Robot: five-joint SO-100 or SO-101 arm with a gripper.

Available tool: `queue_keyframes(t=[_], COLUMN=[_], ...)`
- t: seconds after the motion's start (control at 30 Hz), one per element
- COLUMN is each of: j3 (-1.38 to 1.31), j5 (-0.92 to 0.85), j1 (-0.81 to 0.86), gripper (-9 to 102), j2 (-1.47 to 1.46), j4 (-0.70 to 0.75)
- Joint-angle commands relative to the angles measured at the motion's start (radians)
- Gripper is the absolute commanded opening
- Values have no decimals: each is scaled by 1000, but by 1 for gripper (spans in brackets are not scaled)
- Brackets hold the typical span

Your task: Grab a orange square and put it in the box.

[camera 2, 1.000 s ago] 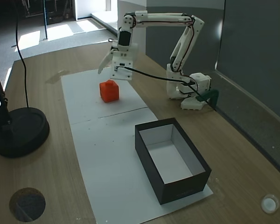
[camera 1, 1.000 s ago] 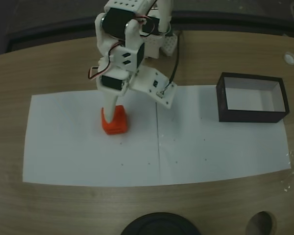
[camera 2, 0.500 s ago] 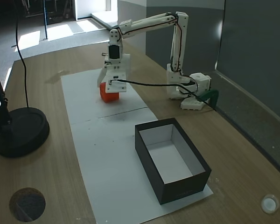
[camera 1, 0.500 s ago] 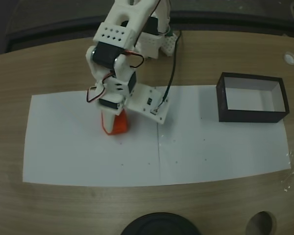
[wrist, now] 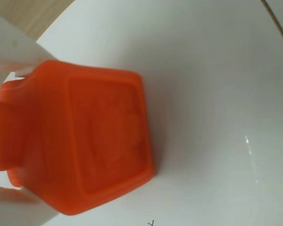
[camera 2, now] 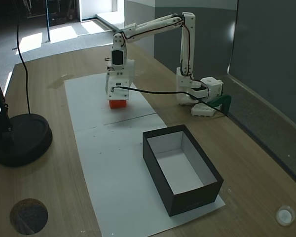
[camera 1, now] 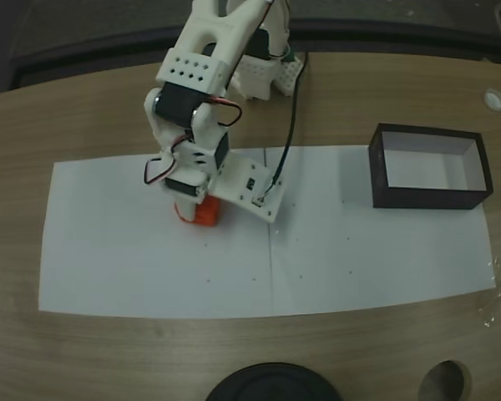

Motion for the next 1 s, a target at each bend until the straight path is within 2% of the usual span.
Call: queue_keyframes(t=[0.0, 0.13, 0.27, 0.37, 0.47, 0.6, 0.73, 0.97], j3=[-25, -107, -308, -502, -667, -758, -752, -581], j5=[-25, -29, -21, -21, -21, -31, -21, -21], j1=[-9, -37, -138, -295, -522, -856, -1114, -1282], gripper=[9, 9, 9, 7, 5, 5, 5, 5], j2=[20, 46, 156, 267, 356, 419, 420, 420], j4=[0, 57, 224, 357, 440, 453, 462, 453])
